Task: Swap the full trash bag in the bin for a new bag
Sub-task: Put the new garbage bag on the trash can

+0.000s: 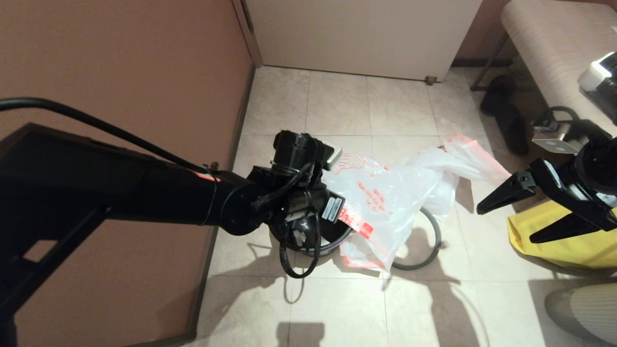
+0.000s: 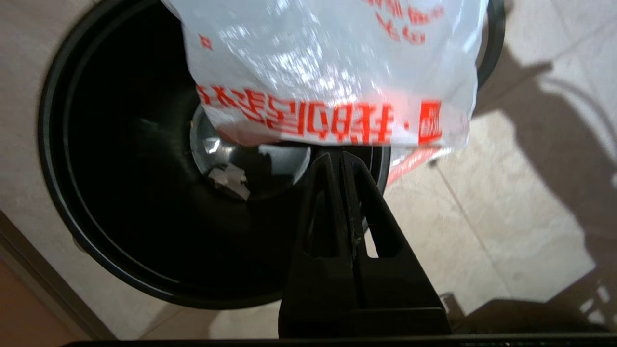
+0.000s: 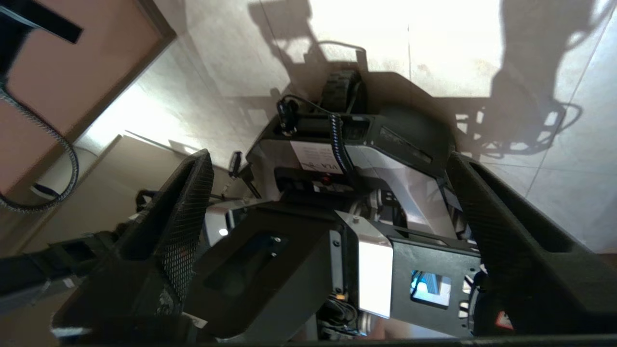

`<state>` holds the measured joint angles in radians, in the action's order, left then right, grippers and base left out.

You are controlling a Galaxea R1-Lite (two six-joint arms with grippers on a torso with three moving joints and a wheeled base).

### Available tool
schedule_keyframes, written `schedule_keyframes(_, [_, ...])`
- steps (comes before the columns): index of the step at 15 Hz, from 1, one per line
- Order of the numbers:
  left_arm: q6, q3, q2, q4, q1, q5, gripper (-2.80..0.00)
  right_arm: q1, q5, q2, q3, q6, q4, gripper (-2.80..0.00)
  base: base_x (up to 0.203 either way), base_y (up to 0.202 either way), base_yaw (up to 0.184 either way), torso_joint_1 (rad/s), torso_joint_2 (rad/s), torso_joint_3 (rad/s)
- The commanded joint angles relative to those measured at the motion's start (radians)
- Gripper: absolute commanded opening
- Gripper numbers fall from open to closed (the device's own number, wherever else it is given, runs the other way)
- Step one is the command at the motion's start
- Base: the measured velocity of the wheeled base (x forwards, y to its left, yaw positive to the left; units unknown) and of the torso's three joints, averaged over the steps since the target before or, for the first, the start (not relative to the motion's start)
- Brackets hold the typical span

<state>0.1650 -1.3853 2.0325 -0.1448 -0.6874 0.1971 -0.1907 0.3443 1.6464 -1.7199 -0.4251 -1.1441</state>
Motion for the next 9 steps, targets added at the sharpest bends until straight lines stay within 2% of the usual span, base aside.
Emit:
schedule_keyframes(1, [0.027,0.046,0.029,0.006,-0.007,0.002,-2.80,-0.001,0.002,0.000,0.032,0.007,0.008,-2.80,0.000,0.000,0.000,0.000,0.00,0.000])
schedule_keyframes(3, [0.142,0.102,0.048,0.006,-0.007,-0.003,-2.80,0.009,-0.004,-0.005,0.073,0.017,0.054,-2.80,0.000,0.000,0.000,0.000,0.00,0.000])
schedule_keyframes(6, [0.166,0.120,0.124,-0.130,-0.016,-0.006,-2.80,0.020,-0.002,-0.019,0.124,0.016,0.054,-2.80,0.000,0.000,0.000,0.000,0.00,0.000])
schedule_keyframes(7, [0.171,0.134,0.140,-0.195,-0.030,-0.002,-2.80,0.032,-0.002,-0.020,0.133,0.017,0.055,-2.80,0.000,0.000,0.000,0.000,0.00,0.000])
schedule_keyframes(9, [0.179,0.164,0.143,-0.253,-0.071,0.000,-2.80,0.047,-0.002,-0.019,0.135,0.017,0.053,-2.80,0.000,0.000,0.000,0.000,0.00,0.000])
